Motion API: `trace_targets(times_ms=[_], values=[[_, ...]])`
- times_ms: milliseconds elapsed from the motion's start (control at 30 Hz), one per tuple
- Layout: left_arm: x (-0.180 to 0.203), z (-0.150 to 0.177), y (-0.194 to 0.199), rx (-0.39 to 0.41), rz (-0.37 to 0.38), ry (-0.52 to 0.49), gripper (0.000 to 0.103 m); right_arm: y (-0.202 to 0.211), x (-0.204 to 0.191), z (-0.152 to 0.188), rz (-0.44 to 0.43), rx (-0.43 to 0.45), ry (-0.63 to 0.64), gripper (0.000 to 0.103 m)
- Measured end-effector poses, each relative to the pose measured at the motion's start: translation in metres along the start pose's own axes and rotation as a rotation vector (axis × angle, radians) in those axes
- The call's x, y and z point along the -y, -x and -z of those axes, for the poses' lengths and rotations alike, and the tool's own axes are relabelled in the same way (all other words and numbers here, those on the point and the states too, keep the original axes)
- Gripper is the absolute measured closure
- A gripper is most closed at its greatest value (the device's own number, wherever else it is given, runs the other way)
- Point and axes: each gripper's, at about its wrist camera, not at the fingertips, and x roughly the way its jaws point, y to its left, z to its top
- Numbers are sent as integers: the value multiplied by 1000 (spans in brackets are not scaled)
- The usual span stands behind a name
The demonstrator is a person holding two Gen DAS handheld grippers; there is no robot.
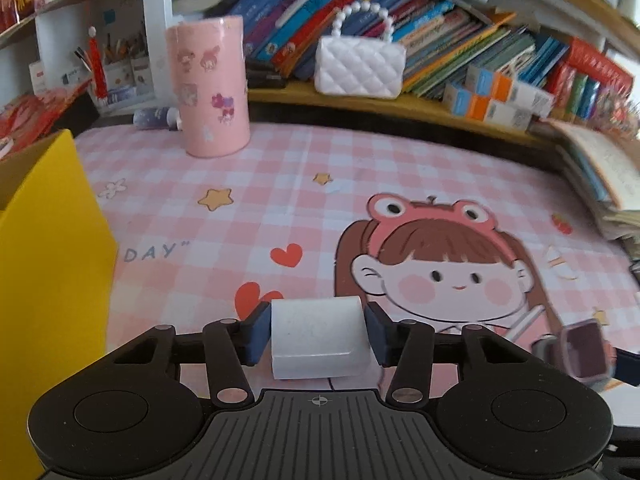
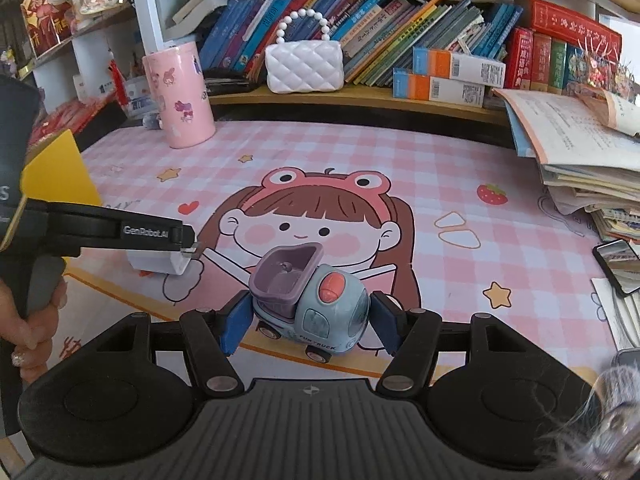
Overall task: Organize objects
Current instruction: 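Grasp the white charger with the left gripper while the right gripper grasps the grey toy car, then carry the charger and toy car into the yellow box and release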
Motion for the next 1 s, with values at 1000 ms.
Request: trace_targets(times_ms=[1000], values=[[-108, 130, 190, 48, 122, 25, 55, 120, -139, 81, -44, -13, 83, 42]])
